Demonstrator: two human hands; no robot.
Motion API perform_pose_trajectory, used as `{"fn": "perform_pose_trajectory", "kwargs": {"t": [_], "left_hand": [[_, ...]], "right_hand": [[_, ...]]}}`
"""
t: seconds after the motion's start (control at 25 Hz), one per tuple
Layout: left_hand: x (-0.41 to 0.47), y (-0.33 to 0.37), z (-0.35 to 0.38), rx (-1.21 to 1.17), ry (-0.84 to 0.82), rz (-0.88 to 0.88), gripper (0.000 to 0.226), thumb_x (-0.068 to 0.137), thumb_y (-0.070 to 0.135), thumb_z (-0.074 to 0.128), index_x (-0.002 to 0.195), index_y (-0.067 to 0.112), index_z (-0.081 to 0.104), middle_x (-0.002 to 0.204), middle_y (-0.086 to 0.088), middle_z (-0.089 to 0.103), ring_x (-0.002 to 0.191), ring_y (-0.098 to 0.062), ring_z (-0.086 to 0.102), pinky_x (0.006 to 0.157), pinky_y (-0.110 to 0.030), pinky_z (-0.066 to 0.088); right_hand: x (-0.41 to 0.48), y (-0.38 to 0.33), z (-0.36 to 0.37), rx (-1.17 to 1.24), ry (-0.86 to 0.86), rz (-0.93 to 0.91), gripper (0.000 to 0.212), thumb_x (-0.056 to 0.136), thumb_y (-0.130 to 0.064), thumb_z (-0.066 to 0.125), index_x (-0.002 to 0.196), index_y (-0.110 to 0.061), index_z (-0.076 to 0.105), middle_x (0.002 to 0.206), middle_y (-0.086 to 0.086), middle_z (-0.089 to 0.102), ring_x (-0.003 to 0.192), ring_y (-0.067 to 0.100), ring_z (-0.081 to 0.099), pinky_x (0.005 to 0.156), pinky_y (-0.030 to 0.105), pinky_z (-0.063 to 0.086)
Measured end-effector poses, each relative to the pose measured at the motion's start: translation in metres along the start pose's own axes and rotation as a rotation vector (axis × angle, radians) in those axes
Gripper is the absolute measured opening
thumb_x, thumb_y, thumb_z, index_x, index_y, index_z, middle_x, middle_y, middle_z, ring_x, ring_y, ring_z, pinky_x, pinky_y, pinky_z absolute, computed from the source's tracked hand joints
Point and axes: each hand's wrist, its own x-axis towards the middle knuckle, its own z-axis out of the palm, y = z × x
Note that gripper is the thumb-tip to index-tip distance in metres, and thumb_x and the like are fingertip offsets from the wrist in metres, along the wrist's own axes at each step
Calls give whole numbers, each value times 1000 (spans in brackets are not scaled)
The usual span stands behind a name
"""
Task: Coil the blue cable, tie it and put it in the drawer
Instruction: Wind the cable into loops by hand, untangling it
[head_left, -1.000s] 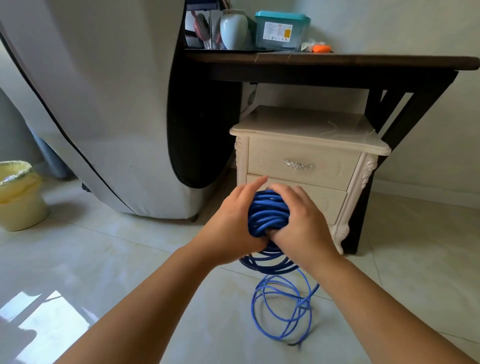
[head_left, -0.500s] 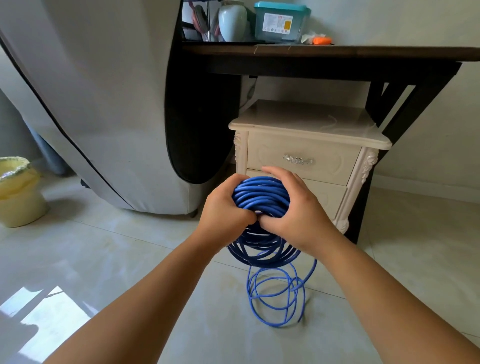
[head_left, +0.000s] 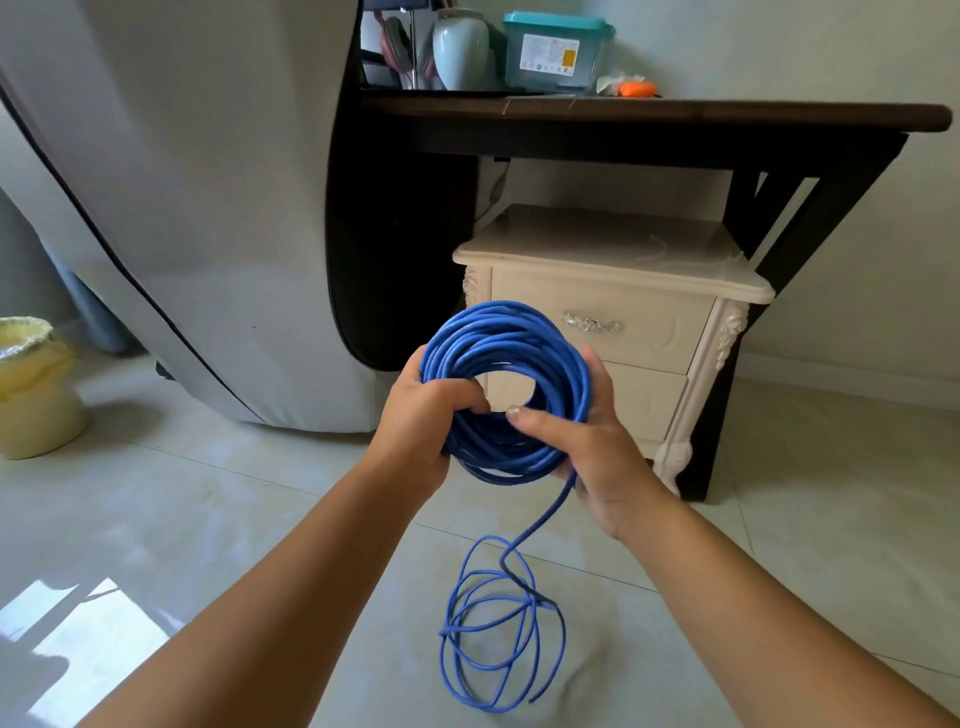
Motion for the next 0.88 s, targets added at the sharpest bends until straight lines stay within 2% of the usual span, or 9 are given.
{"fn": "perform_pose_trajectory", "kwargs": {"t": [0.08,0.16,0.24,0.32,0.4,0.52,0.6,0.72,0.88], "left_hand": [[-5,-1,4,-44,-111,-7,50,71,-15,53,112,13,60,78,-8,54,76,-23,53,71,-36,47],[-8,-3,7,-63,-201,-23,51,70,-9,57,114,17,58,76,-3,54,71,-16,55,71,-34,49],[-8,-6,8,-35,-266,-40,47,70,-3,62,113,16,56,80,-2,57,76,-15,59,75,-36,52],[-7,-6,5,33,-295,-82,53,72,4,69,122,17,54,93,-2,62,92,-17,64,86,-40,55],[-5,-1,1,178,-280,-84,72,72,11,79,135,28,47,113,1,64,109,-19,66,96,-43,54],[-5,6,-5,603,-236,199,108,71,16,87,149,46,19,143,12,42,130,-6,49,104,-31,48],[-5,2,-6,927,-279,438,113,68,20,86,151,46,14,149,14,28,138,-6,34,108,-32,42],[-4,-9,-7,1114,-332,556,99,69,18,82,151,36,28,137,8,46,121,-8,49,101,-33,48],[-7,-14,-2,1077,-157,536,78,71,13,77,140,30,45,119,7,61,103,-10,61,88,-33,54]], "right_hand": [[8,-1,-5,82,81,21,95,67,-11,81,148,-29,34,116,1,66,112,23,65,103,51,48],[10,-5,-8,89,166,-7,58,71,-1,71,125,-18,59,102,5,68,106,30,67,101,55,48],[10,-6,-7,88,261,-17,36,73,4,64,104,-14,65,89,8,66,94,33,69,96,57,51],[11,-8,-7,85,302,-9,38,71,2,63,103,-17,65,91,11,66,91,33,69,92,55,54],[11,-12,-8,21,313,-49,43,66,-3,66,101,-27,65,97,9,68,94,29,69,88,48,56],[6,-17,-7,-405,286,-223,53,71,7,64,105,-33,57,97,-11,64,83,-3,62,73,12,47],[2,-14,-1,-742,187,-333,62,68,8,60,118,-29,55,108,-10,59,91,2,57,75,9,43],[-3,-7,11,-920,51,-389,65,70,3,58,127,-26,53,113,-6,53,99,13,52,78,26,45],[-6,-7,12,-832,92,-399,67,72,1,63,128,-32,46,102,-22,52,93,7,53,68,12,42]]}}
